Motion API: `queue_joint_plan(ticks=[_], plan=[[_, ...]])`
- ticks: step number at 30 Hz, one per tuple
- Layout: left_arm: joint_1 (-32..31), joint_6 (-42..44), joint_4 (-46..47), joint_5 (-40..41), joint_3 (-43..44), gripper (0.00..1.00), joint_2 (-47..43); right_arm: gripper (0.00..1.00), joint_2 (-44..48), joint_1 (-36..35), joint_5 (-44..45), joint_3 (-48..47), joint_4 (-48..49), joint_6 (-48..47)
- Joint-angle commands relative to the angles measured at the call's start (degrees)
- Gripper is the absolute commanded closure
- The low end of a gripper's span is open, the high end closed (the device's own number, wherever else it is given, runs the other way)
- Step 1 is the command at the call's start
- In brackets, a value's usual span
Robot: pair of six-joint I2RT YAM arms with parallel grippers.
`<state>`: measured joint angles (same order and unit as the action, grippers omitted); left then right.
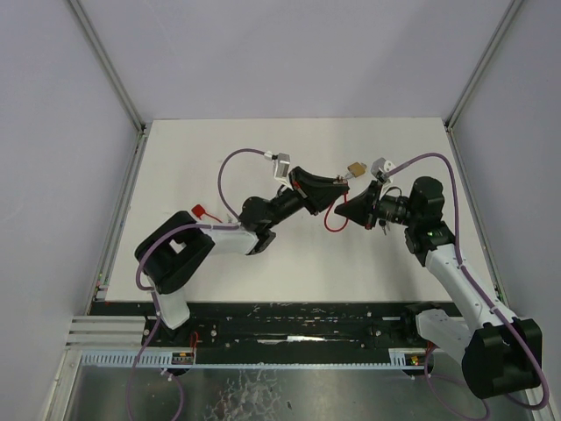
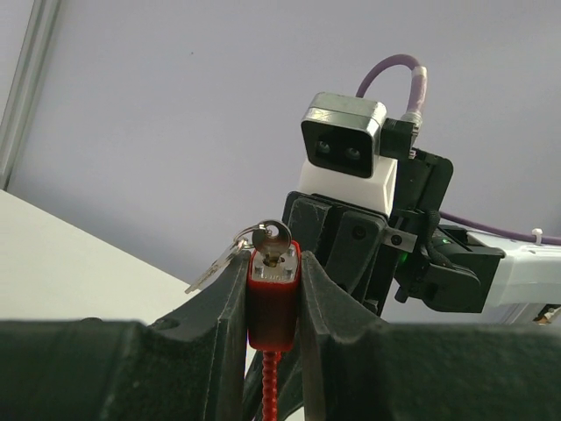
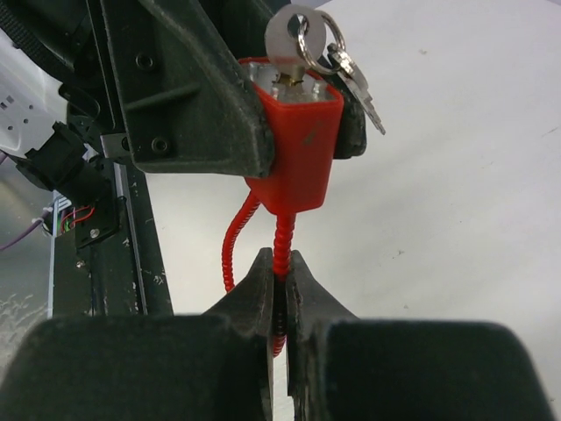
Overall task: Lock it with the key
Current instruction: Lock the lock.
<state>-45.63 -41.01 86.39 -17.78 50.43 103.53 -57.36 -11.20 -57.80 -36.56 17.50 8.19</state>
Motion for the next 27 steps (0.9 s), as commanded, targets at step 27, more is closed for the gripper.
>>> queue_joint_plan(ticks=[27], plan=[[-3.9, 12.3, -13.4, -3.6, -0.2, 1.00, 1.8, 1.00, 4.7, 4.2, 1.2, -2.9, 1.2, -3.7]])
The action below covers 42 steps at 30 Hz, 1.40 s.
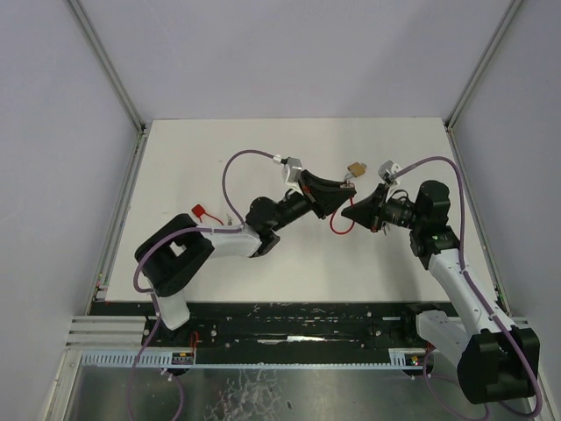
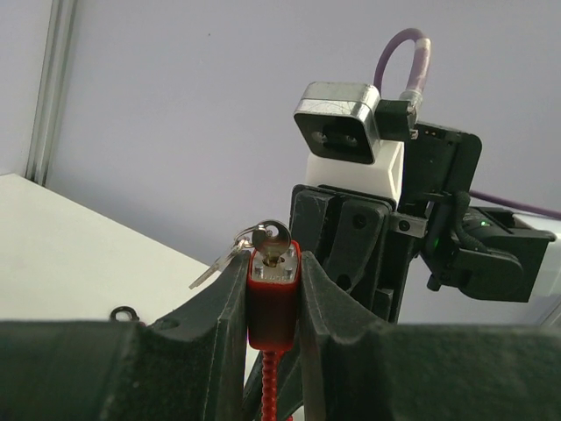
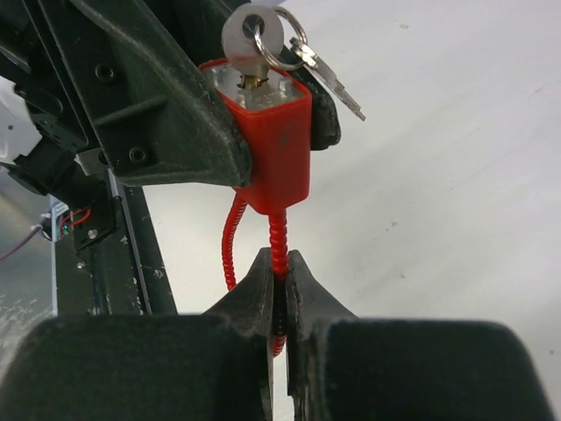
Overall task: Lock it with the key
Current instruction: Lock the lock.
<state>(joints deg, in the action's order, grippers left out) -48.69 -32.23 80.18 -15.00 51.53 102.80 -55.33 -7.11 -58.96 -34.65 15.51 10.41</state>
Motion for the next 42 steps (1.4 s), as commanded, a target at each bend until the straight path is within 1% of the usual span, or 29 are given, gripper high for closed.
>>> queue_joint_plan(ticks=[1, 5, 7, 9, 12, 15, 17, 21, 22, 26, 29, 32, 33, 36, 38, 41, 42], plan=[[-0.8, 4.3, -7.1, -6.3, -1.6, 1.00, 2.6, 1.00, 2.6, 0.1, 2.2, -4.0, 3.6, -7.2], [-0.8, 8.8, -8.0, -6.5, -1.8, 1.00, 3.8, 1.00, 1.9, 0.1, 1.0, 0.1, 7.2, -12.1], [-0.7, 10.3, -9.6, -7.7, -0.9, 1.00, 5.0, 1.00, 1.5, 0.1, -1.2, 1.5, 8.1, -15.1], [-0.7, 11.4, -9.3, -9.6, -0.4, 1.00, 6.3, 1.00, 1.3, 0.2, -2.8, 3.0, 9.3, -17.3], [-0.7, 13.3, -6.9, -9.8, -1.3, 1.00, 7.5, 1.00, 0.9, 1.2, -4.7, 4.9, 13.4, -16.7], [-0.7, 15.2, -5.7, -9.4, -1.7, 1.00, 8.9, 1.00, -0.2, 2.2, -3.6, 6.2, 16.5, -15.1], [-0.8, 16.4, -3.2, -9.1, -2.2, 1.00, 10.5, 1.00, -1.3, 2.5, -2.9, 7.6, 18.0, -17.0], [-1.0, 17.1, 8.2, -7.8, -3.6, 1.00, 16.0, 1.00, -3.3, 3.6, -0.7, 10.0, 19.5, -22.8], [-1.3, 18.0, 9.8, -7.4, -3.6, 1.00, 17.0, 1.00, -3.8, 4.1, -0.7, 10.3, 19.8, -23.6], [-3.8, 25.2, 7.9, -4.1, -1.8, 1.00, 19.4, 1.00, -5.9, 5.5, -2.7, 12.0, 20.8, -26.7], [-4.4, 26.3, 9.0, -2.4, -1.1, 1.00, 21.6, 1.00, -6.8, 5.8, -5.5, 12.2, 16.6, -34.0], [-5.4, 28.1, 8.6, -0.6, -0.4, 1.00, 23.2, 0.99, -7.7, 6.5, -8.2, 12.4, 9.3, -46.1], [-5.7, 28.3, 8.5, -0.5, -0.2, 1.00, 23.5, 0.99, -7.9, 6.9, -9.0, 12.6, 8.3, -48.4], [-6.4, 29.1, 9.6, 0.5, 0.1, 1.00, 25.0, 0.98, -8.1, 8.0, -10.4, 13.0, 8.1, -49.9], [-7.1, 30.6, 9.2, 1.0, 0.1, 1.00, 25.4, 0.98, -8.0, 8.8, -10.6, 12.7, 6.3, -50.8], [-8.4, 32.0, 9.1, 2.0, -0.9, 1.00, 25.3, 0.97, -7.4, 9.7, -12.2, 11.4, -3.0, -60.4], [-8.8, 32.0, 9.0, 2.4, -1.2, 1.00, 25.4, 0.97, -7.4, 9.9, -13.1, 11.3, -4.6, -61.9]])
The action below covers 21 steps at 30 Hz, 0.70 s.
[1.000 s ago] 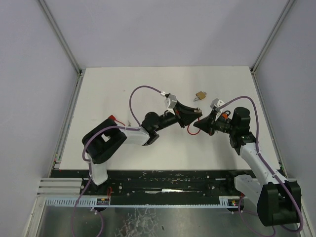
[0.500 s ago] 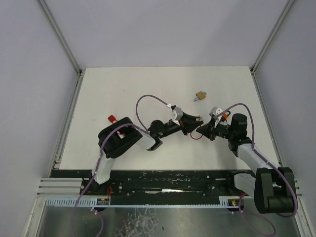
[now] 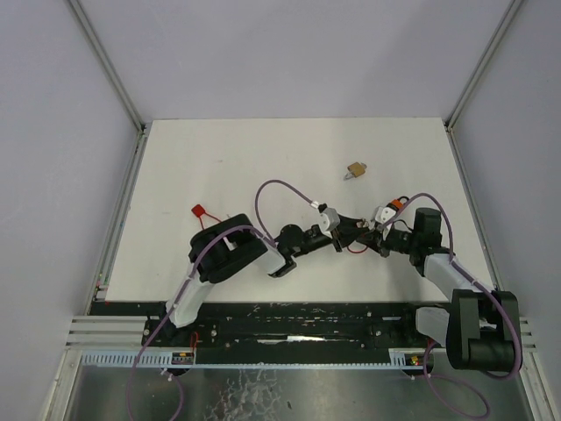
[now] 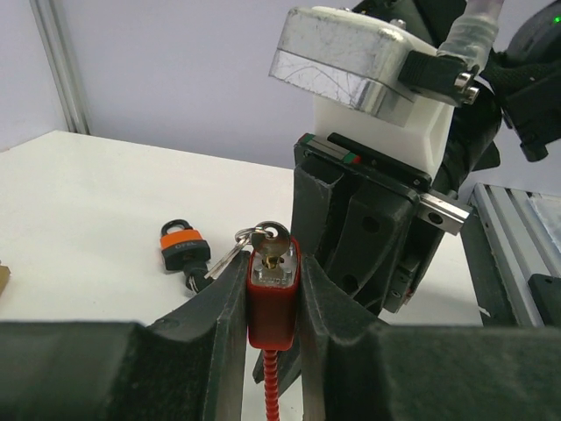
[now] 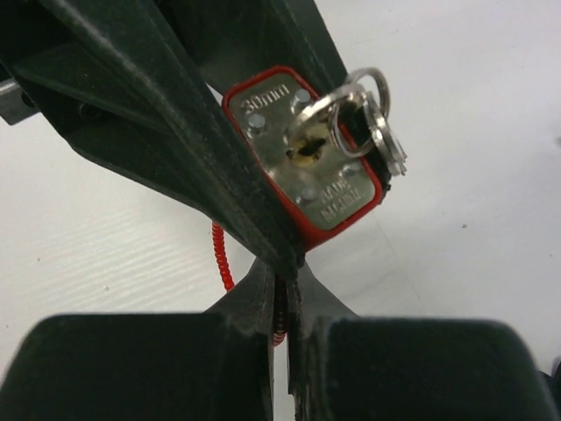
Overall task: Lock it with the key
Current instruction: Lock the lock.
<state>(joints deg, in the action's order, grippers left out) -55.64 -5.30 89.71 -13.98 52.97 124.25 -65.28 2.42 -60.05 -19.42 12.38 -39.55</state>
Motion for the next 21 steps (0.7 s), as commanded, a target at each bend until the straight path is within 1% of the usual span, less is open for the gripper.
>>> queue_joint_plan(ticks=[1, 3, 4, 6, 10, 14, 17, 21], plan=[[-2.3, 5.1, 0.0, 1.9, -3.0, 1.00, 4.1, 0.97, 2.5, 0.5, -13.4, -3.7, -3.0, -13.9], [-2.9, 5.0, 1.4, 2.9, -3.5, 1.00, 5.1, 0.91, 2.7, 0.8, -15.5, -3.2, -7.2, -20.3], [-3.2, 5.0, 1.5, 3.1, -3.4, 1.00, 5.6, 0.89, 2.9, 0.9, -16.1, -2.3, -7.6, -22.1], [-3.7, 5.5, 1.6, 3.4, -3.5, 1.00, 5.7, 0.89, 3.5, 0.9, -16.4, -0.7, -7.1, -24.0], [-3.9, 6.8, 1.6, 4.4, -3.6, 1.00, 6.3, 0.89, 3.1, 1.0, -15.3, 0.8, -6.1, -24.4], [-4.0, 7.3, 1.4, 5.7, -3.7, 1.00, 6.8, 0.86, 2.7, 1.0, -15.0, 0.1, -10.7, -29.3], [-4.1, 7.8, 1.3, 6.0, -3.6, 1.00, 6.9, 0.79, 2.7, 1.1, -13.9, 0.2, -12.5, -32.2], [-4.2, 8.2, 1.3, 6.9, -3.7, 1.00, 6.9, 0.69, 3.3, 1.6, -14.5, -1.3, -18.0, -36.6]])
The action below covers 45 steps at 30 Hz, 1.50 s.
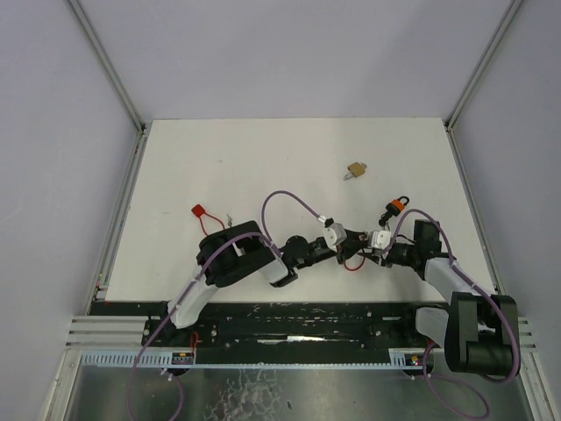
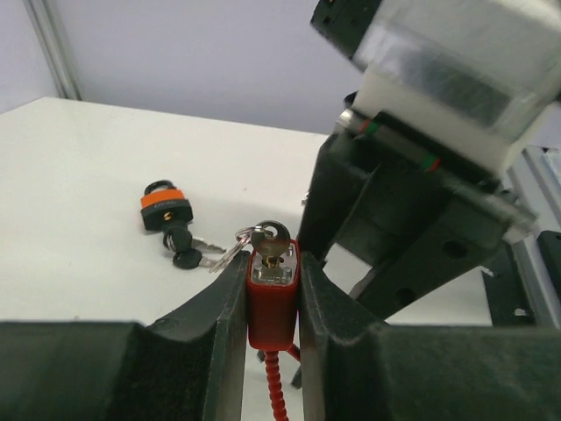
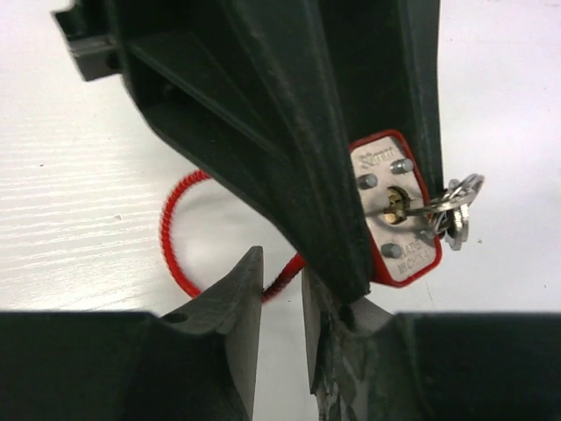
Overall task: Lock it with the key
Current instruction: Lock the lock.
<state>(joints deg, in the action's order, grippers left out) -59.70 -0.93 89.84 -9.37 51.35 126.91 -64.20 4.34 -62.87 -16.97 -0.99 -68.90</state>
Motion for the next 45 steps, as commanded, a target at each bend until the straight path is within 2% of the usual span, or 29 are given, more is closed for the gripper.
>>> queue_joint_plan(ticks=[1, 5, 11, 16, 19, 25, 27, 30, 31, 32, 34, 36, 40, 45], plan=[[-0.1, 3.9, 1.1, 2.5, -2.1, 1.00, 4.3, 0.68, 2.5, 0.0, -11.9, -4.4, -6.1, -8.2], [-0.1, 4.1, 1.2, 2.9, -2.1, 1.00, 4.3, 0.64, 3.6, 1.3, -12.3, -6.1, -12.5, -13.4], [-0.2, 4.0, 1.5, 2.6, -2.3, 1.00, 4.1, 0.63, 3.6, 2.6, -11.1, -8.2, -17.6, -15.6], [-0.1, 4.0, 1.8, 1.9, -2.5, 1.00, 3.6, 0.62, 3.9, 5.6, -7.5, -16.5, -36.6, -29.2], [-0.1, 4.5, 1.8, 1.8, -2.8, 1.00, 3.1, 0.62, 4.8, 7.8, -7.1, -20.9, -49.4, -40.4], [-0.1, 6.1, 1.7, 0.5, -3.7, 1.00, 2.0, 0.55, 4.3, 7.6, -6.3, -23.0, -53.2, -46.8], [-0.1, 6.5, 1.5, 0.0, -3.8, 1.00, 1.7, 0.53, 0.8, 6.7, -3.9, -26.8, -59.8, -55.5], [-0.1, 6.9, 0.4, -1.3, -3.9, 1.00, 1.2, 0.23, -7.1, 5.9, -0.5, -34.0, -71.1, -67.9], [-0.1, 6.9, 0.2, -1.4, -3.9, 1.00, 1.2, 0.04, -9.5, 5.8, -0.5, -35.8, -74.6, -71.8], [-0.2, 7.0, 0.0, -1.7, -3.8, 1.00, 1.1, 0.01, -11.4, 5.9, -1.6, -37.1, -77.0, -74.2], [-0.1, 7.3, -0.7, -2.1, -3.9, 1.00, 0.8, 0.00, -13.3, 5.8, -6.0, -36.0, -78.8, -78.2], [-0.2, 7.4, -1.3, -2.7, -3.7, 1.00, 0.7, 0.00, -13.3, 5.9, -5.6, -33.9, -78.5, -79.4], [-0.2, 7.6, -2.8, -3.3, -3.6, 1.00, 0.3, 0.00, -9.1, 5.7, -3.6, -30.3, -67.9, -69.8], [-0.2, 7.8, -3.7, -4.0, -3.7, 1.00, -0.1, 0.00, -8.8, 4.6, -3.4, -30.8, -66.6, -70.5]])
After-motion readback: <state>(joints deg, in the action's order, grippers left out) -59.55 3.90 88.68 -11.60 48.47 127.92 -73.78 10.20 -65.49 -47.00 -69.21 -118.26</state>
